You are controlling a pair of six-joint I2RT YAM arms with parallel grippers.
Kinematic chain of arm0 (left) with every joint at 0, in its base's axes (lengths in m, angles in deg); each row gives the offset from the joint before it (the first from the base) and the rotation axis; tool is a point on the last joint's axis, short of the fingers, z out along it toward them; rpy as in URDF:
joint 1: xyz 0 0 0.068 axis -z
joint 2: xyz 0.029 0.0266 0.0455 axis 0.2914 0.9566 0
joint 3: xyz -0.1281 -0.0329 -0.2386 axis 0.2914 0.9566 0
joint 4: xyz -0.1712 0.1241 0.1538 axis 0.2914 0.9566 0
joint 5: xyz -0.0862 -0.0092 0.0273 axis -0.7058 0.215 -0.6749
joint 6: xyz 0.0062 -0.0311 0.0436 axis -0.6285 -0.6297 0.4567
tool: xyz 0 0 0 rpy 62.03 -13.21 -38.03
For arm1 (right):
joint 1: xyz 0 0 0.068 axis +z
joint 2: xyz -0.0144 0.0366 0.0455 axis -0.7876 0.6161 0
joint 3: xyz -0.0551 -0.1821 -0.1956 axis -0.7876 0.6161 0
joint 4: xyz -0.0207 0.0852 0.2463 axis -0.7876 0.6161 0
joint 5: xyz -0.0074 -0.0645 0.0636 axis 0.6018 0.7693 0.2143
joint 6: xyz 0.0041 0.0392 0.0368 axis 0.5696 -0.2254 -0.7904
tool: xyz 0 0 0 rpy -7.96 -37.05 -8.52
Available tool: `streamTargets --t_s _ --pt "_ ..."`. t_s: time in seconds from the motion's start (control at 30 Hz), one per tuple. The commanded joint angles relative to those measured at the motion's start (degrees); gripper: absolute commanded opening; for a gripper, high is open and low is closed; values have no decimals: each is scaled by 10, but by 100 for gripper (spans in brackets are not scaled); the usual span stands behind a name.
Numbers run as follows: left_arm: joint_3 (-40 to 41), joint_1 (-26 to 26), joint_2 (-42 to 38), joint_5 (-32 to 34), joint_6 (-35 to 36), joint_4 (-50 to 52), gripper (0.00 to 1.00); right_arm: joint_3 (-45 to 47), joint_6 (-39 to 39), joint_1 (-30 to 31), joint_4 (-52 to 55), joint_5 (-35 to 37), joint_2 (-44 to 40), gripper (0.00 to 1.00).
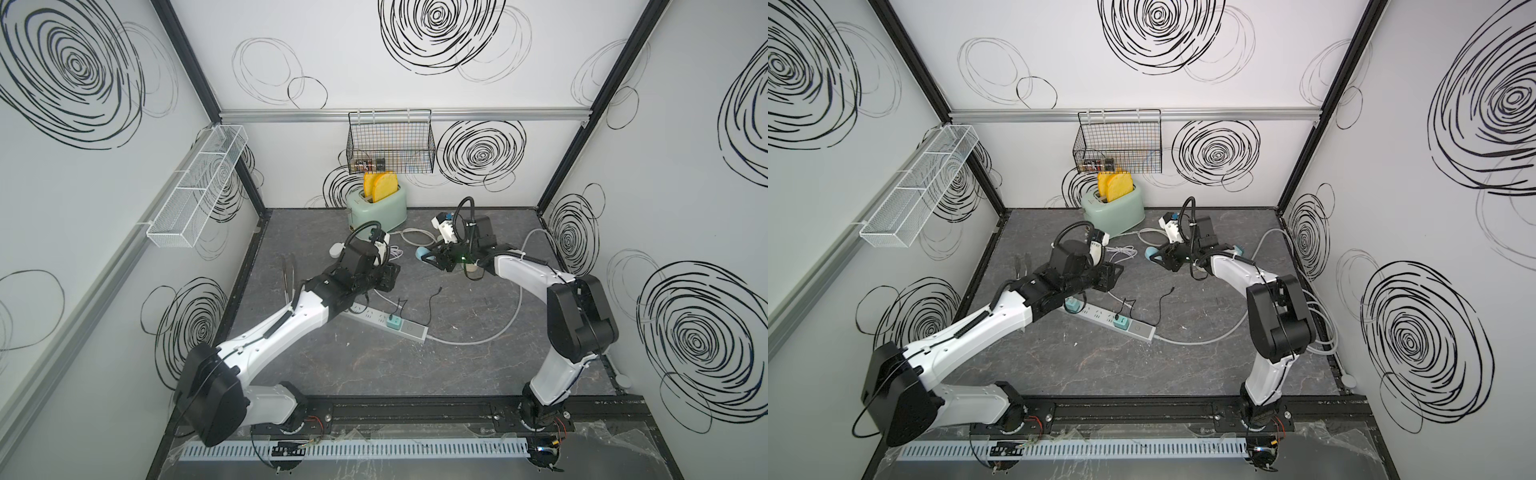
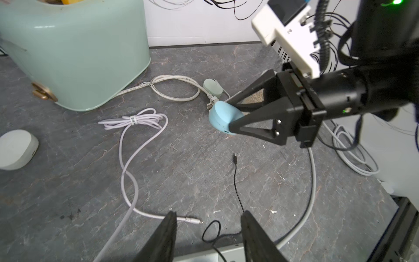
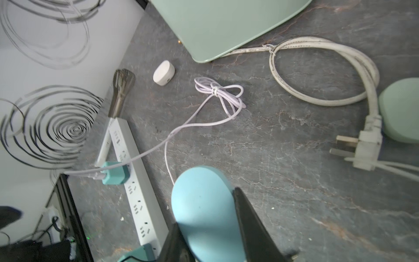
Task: Charge the bluetooth headset
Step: Pick up the bluetooth headset from the center of the board, then pick up the charging cable from the center of the board.
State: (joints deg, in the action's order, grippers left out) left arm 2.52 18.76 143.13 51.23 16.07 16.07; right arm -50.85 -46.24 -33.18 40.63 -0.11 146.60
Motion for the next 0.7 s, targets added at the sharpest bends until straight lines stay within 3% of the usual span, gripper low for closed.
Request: streamTargets --t_s 0.0,0.17,0.43,0.57,0.67 --pt "-66 -1 36 5 84 15 50 31 -107 4 -42 58 -49 23" --pt "-92 1 62 -46 337 51 49 63 -133 5 -25 79 -91 23" --pt "-33 -53 46 -132 700 46 43 105 -147 7 -12 76 -139 23" --pt "-36 -60 70 -144 826 54 47 131 -171 16 -20 77 -162 22" --pt "-74 -62 112 -146 880 92 49 143 -180 26 -21 83 -172 22"
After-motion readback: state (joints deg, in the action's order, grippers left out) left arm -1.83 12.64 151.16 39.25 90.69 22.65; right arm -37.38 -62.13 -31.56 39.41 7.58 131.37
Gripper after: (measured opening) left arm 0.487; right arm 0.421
